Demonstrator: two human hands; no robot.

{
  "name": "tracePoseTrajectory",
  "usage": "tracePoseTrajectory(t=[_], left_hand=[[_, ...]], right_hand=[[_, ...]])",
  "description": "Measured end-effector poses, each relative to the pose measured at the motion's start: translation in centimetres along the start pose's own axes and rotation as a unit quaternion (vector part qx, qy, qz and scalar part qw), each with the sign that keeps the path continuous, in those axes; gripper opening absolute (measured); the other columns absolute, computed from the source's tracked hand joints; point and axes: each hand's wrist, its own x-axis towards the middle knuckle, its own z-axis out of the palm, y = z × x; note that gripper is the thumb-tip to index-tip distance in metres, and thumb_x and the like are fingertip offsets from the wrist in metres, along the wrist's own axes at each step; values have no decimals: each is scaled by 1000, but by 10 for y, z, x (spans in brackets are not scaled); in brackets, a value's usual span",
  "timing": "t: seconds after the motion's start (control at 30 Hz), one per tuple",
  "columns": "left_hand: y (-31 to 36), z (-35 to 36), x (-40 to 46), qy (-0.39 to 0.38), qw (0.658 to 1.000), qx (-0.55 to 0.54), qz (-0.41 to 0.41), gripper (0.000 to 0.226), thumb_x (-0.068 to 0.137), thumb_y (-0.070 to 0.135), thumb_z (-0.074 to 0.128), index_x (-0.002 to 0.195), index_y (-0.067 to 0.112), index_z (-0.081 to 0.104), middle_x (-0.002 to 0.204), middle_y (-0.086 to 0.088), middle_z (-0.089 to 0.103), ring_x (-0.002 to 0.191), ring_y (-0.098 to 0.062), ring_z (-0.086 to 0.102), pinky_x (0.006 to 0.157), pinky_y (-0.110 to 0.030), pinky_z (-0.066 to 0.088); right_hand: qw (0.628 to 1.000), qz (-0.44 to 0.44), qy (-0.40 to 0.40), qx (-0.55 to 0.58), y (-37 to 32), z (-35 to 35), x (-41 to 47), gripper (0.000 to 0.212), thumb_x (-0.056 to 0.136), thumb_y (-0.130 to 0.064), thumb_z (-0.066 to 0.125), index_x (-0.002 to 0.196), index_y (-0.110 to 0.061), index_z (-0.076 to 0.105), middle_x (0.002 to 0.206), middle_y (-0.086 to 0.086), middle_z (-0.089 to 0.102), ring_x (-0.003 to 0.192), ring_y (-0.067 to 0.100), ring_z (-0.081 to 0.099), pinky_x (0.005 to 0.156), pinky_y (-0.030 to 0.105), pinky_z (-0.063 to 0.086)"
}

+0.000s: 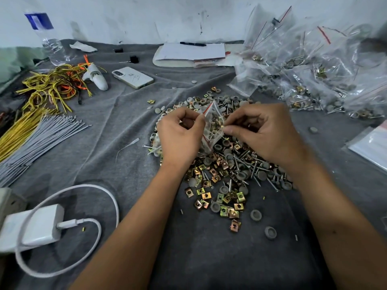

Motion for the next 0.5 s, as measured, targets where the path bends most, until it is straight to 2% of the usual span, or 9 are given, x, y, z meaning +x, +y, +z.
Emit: tracePoseTrajectory(t=[0.1,0.17,0.23,0.4,0.5], left_hand=[[-1,1,0,-1,1000,5,1,17,89,12,75,73,14,70,55,8,57,48,-7,48,48,-22,38],[0,1,-1,1,1000,9,3,16,89,12,75,74,13,71,54,9,56,48,-6,47,48,-21,38],[1,1,-1,2,1000,14,5,14,89,11,75,75,10,72,55,5,56,49,-7,48,50,-23,39],[1,1,-2,-2,999,25,20,13,89,10,74,76,10,73,57,3,58,52,-10,50,53,-25,43],[1,1,-3,-1,999,31,26,13,88,10,74,76,9,73,60,-5,63,55,-14,53,57,-30,46]], right_hand=[[979,70,-191,24,-11,-17,1,15,79,-29,86,86,-18,78,75,-3,76,61,12,71,57,21,56],[930,157,-332,11,-21,-25,1,18,75,-33,88,84,-23,76,75,3,76,58,21,72,53,29,59],[878,221,-423,-33,-31,-29,-4,27,70,-35,93,86,-25,74,75,6,76,59,25,73,52,33,59],[796,245,-505,-226,-60,-24,-25,49,60,-45,97,91,-26,64,69,-2,74,58,18,73,56,36,60],[773,271,-503,-275,-74,-18,-34,53,59,-41,98,89,-28,56,75,-2,72,60,17,74,51,31,53]])
